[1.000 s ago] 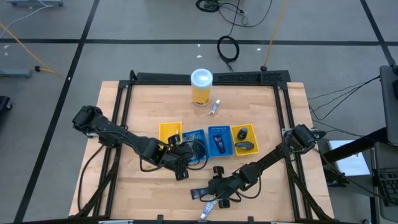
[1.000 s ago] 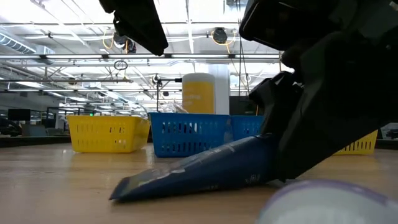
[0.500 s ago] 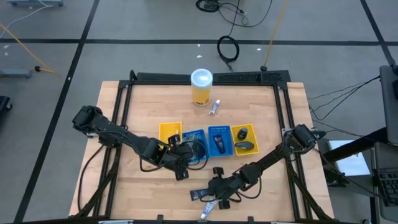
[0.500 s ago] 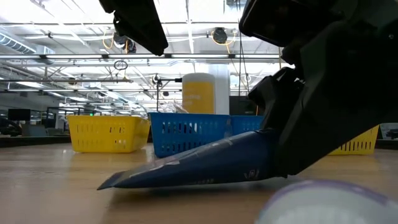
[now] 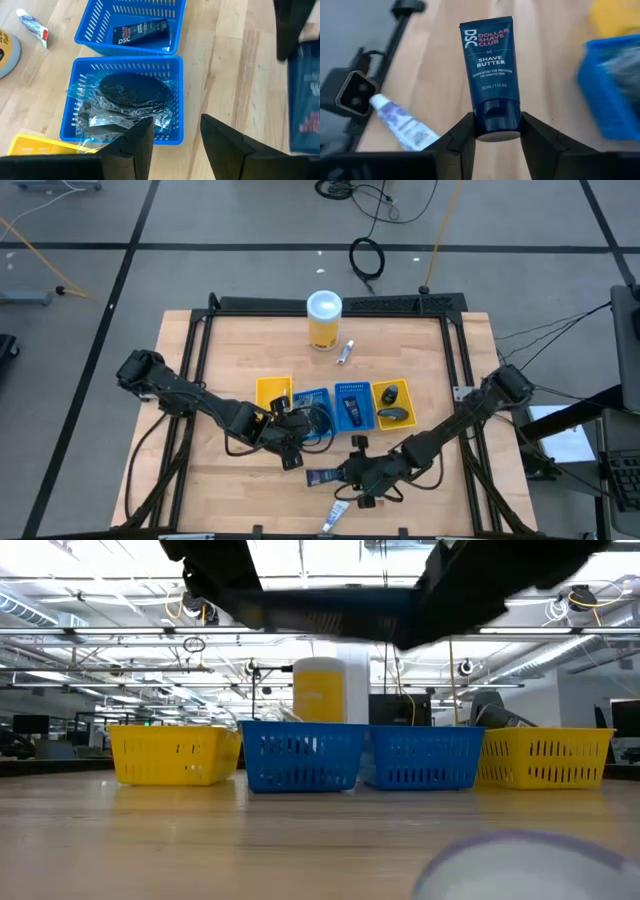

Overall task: Pick & Place Travel size toiletries
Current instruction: Put the blue shave cream into the right blue bin

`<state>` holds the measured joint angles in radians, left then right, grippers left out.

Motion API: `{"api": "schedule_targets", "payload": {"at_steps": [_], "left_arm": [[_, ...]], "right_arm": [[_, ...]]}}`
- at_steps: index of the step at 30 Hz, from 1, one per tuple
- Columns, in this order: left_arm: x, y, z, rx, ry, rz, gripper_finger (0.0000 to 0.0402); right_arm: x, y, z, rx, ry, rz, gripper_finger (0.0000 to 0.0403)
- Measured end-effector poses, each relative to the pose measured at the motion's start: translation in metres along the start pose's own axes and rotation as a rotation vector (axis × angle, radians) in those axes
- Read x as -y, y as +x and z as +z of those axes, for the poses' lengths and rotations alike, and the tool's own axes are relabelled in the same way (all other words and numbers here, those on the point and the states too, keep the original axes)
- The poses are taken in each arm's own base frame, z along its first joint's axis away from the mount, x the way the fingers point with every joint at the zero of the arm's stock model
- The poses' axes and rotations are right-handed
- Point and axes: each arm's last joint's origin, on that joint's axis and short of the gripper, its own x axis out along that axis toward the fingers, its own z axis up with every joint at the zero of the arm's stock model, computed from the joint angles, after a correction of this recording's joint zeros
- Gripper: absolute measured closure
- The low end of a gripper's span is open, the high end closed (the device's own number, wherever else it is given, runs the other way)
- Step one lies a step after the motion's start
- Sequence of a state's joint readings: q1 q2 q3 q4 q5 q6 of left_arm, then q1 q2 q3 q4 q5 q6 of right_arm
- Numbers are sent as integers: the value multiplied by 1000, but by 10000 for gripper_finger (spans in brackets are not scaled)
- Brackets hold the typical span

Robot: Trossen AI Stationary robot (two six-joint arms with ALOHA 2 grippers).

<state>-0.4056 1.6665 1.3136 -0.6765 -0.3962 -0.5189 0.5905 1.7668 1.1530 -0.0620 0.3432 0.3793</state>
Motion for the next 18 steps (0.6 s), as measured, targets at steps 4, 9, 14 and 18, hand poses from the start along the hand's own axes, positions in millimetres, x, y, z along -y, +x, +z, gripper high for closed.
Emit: {"api": "schedule_targets", "payload": {"at_steps": [4,9,14,18], "left_arm": [[0,0,0,2,1,5,241],[0,0,0,4,0,7,241],[-1,0,0,11,0,19,241],[-1,0,0,13,-1,22,241]], "right_arm": [[2,-26,8,34,-11,-83,285],[3,-56,13,60,-1,-146,285],[5,-76,12,56,17,-200,285],[7,-82,9,45,32,-244,285]]}}
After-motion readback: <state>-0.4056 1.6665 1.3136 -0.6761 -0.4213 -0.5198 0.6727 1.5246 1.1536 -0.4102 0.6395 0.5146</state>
